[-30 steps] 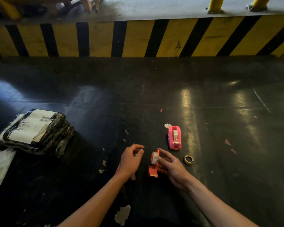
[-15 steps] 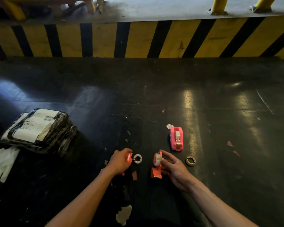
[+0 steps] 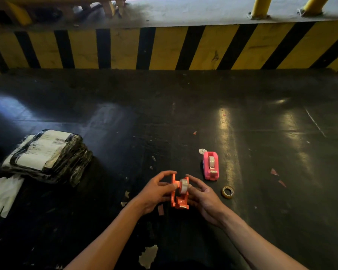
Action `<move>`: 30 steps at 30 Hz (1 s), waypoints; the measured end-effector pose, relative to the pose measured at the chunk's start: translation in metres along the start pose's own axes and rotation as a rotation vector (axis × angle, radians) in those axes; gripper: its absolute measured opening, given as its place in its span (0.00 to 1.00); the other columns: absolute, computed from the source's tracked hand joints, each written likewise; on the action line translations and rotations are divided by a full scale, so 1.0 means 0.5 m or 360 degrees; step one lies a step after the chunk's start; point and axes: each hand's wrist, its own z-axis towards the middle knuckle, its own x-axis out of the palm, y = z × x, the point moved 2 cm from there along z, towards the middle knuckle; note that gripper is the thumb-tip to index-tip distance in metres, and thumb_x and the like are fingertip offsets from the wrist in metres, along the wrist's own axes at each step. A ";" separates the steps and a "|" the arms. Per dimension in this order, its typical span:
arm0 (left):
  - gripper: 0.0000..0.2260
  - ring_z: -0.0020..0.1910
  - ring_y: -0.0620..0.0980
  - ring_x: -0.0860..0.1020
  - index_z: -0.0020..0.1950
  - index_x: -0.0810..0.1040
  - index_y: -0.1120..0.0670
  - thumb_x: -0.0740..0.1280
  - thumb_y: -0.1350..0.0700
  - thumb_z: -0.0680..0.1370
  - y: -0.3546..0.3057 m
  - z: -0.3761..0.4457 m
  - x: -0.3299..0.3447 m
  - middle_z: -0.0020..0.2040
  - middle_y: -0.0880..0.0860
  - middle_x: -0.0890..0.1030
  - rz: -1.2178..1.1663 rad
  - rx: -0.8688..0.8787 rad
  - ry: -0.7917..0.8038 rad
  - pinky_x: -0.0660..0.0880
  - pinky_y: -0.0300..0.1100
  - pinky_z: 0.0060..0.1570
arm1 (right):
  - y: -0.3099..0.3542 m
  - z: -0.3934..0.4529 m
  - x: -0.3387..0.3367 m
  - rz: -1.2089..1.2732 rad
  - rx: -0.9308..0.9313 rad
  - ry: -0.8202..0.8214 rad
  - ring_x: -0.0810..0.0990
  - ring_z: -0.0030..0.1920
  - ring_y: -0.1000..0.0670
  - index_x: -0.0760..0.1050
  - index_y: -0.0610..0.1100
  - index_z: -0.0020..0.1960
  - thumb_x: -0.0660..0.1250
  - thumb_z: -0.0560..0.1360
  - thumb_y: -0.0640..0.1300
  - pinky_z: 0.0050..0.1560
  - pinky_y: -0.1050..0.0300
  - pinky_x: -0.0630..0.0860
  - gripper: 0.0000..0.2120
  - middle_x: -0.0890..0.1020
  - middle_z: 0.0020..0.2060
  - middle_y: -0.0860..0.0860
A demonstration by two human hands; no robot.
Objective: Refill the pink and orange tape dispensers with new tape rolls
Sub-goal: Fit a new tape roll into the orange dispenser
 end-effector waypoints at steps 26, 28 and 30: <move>0.14 0.51 0.57 0.85 0.62 0.80 0.47 0.68 0.61 0.79 0.020 0.006 0.010 0.59 0.59 0.82 -0.0185 -0.0254 -0.0131 0.83 0.50 0.43 | -0.028 0.028 -0.005 -0.0248 -0.0012 -0.0097 0.84 0.60 0.43 0.79 0.58 0.65 0.80 0.67 0.56 0.52 0.48 0.82 0.27 0.84 0.60 0.44; 0.13 0.53 0.58 0.84 0.62 0.80 0.48 0.68 0.61 0.79 0.020 0.006 0.012 0.59 0.59 0.82 -0.0191 -0.0277 -0.0138 0.83 0.51 0.43 | -0.023 0.029 -0.005 -0.0333 -0.0007 -0.0104 0.83 0.60 0.45 0.79 0.59 0.64 0.78 0.70 0.56 0.55 0.48 0.81 0.23 0.85 0.60 0.46; 0.13 0.52 0.59 0.85 0.62 0.78 0.50 0.68 0.60 0.79 0.021 0.007 0.021 0.58 0.61 0.82 -0.0284 -0.0284 -0.0188 0.84 0.52 0.43 | -0.019 0.028 0.000 -0.0466 -0.0003 -0.0119 0.83 0.61 0.47 0.79 0.58 0.65 0.70 0.76 0.56 0.61 0.46 0.79 0.17 0.85 0.59 0.48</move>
